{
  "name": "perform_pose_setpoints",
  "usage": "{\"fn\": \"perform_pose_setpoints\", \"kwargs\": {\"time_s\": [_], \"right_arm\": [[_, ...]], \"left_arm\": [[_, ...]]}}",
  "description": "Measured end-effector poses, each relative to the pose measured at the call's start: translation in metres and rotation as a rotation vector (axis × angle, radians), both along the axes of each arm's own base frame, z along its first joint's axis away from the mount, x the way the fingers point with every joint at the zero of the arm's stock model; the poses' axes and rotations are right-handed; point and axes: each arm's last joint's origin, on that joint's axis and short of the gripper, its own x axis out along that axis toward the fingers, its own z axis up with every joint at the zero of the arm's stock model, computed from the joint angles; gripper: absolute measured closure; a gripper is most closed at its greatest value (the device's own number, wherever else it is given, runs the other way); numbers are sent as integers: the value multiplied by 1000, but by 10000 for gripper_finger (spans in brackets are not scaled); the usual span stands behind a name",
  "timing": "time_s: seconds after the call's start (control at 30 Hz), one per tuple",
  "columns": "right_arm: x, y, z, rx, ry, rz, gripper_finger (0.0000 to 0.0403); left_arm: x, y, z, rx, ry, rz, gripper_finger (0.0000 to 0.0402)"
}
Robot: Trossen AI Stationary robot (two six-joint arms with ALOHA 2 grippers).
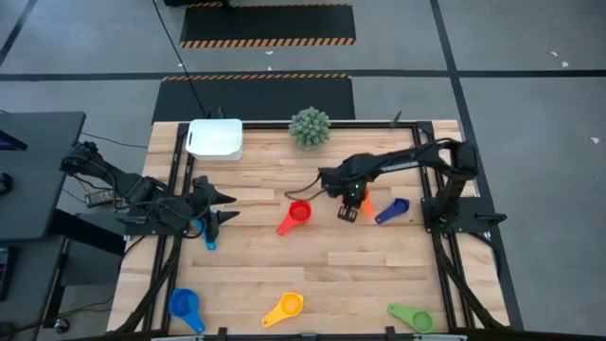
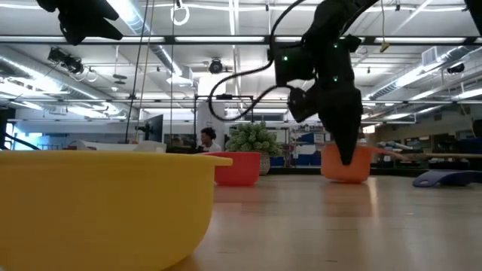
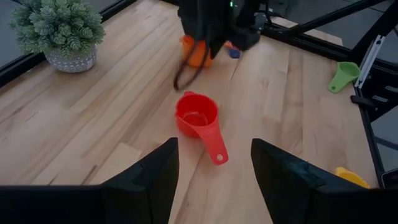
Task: Nest measuring cups in basket
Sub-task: Move the orange measuring cup between the red measuring cup and the violet measuring cup
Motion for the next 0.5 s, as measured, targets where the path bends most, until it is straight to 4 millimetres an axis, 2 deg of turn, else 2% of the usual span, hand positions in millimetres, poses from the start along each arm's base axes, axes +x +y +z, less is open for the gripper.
{"fn": "perform_pose_setpoints", "kwargs": {"time_s": [0.17, 0.3, 0.5], "right_arm": [[5, 8, -12, -11, 46, 27, 393], [7, 10, -9, -36, 48, 42, 389], [20, 8, -1, -60, -35, 75, 316]], "left_arm": [[0, 0, 0, -16, -3, 8, 196], [0, 0, 0, -16, -3, 8, 196], [0, 0, 0, -15, 0, 5, 196]]}}
